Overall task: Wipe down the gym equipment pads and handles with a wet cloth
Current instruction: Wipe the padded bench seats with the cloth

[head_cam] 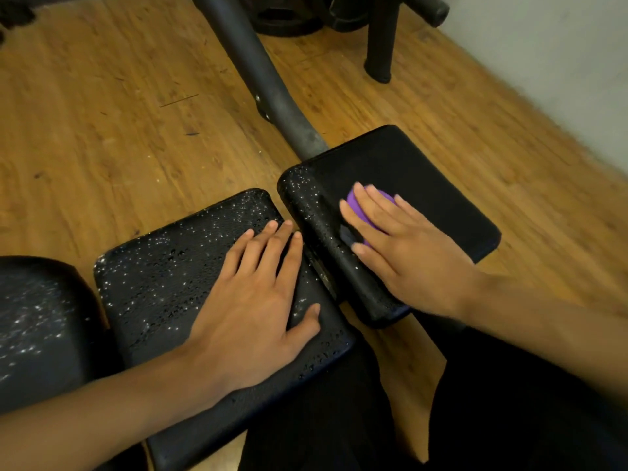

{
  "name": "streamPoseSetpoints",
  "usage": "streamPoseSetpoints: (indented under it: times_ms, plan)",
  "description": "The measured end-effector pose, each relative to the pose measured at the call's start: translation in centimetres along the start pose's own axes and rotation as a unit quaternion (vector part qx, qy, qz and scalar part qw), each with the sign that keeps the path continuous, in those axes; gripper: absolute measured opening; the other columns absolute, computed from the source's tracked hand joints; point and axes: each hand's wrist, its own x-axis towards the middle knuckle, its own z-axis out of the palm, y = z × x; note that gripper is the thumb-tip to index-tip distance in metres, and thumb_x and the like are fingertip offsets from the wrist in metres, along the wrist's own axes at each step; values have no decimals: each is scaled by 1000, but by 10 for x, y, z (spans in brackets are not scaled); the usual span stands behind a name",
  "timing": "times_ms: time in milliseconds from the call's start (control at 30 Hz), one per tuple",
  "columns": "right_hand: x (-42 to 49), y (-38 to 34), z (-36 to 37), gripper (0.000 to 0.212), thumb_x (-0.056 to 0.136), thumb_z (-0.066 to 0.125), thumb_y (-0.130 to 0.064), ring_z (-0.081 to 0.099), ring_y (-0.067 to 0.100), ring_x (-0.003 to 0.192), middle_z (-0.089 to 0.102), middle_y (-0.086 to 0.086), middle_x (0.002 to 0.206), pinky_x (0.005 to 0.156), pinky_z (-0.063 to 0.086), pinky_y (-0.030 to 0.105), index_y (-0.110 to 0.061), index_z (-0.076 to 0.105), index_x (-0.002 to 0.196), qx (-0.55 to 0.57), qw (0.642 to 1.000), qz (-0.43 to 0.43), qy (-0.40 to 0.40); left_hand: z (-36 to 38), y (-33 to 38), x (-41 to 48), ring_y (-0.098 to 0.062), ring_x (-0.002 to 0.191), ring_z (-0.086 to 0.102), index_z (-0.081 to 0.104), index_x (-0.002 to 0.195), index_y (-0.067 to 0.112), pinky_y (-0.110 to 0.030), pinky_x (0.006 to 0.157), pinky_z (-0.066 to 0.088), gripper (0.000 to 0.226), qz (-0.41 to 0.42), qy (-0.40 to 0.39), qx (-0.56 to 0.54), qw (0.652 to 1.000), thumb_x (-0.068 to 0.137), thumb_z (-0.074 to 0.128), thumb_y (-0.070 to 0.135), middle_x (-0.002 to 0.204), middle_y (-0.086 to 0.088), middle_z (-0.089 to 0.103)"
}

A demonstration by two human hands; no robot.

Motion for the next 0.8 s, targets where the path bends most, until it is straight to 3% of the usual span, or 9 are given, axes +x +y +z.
streamPoseSetpoints:
  times_ms: [100,233,333,500,633,800]
  plan:
    - [48,0,-2,63,106,9,-53,-9,12,157,-3,0,172,127,-6,34,-28,6,164,13,999,-19,24,1,-1,0,-33,157,21,31,160,2,-49,127,16,87,4,-3,3,1000,97,33,62,167,-17,28]
    - [115,-3,-13,56,111,21,-44,0,16,158,15,3,171,127,-3,37,-25,16,164,21,999,14,44,0,0,-1,-32,158,19,28,161,3,-50,128,18,86,2,-10,7,1000,98,30,62,168,-16,26]
    - [124,-5,-13,57,111,21,-40,5,18,158,23,3,169,128,-2,40,-22,9,164,41,998,19,48,0,0,-1,-32,158,19,28,162,3,-46,128,14,86,6,-8,10,1000,99,30,61,168,-16,26]
    - [24,3,-6,70,95,-2,-50,-10,11,157,0,-6,172,128,-5,39,-32,4,163,46,999,5,0,0,0,-3,-31,157,21,30,161,3,-44,127,11,85,9,1,11,1000,99,33,61,167,-16,30]
    - [-46,9,-8,63,100,3,-50,-19,1,153,-8,-13,170,128,-7,32,-36,-2,161,30,999,-8,-39,-1,1,-2,-32,157,22,31,161,3,-45,127,10,86,5,1,12,1000,97,34,62,166,-16,30]
    - [14,0,-5,65,103,2,-48,-12,11,157,-3,-5,172,127,-6,35,-27,3,164,7,1000,-24,7,-1,1,0,-32,157,21,30,161,3,-46,127,13,87,2,-4,12,1000,96,34,62,166,-16,30]
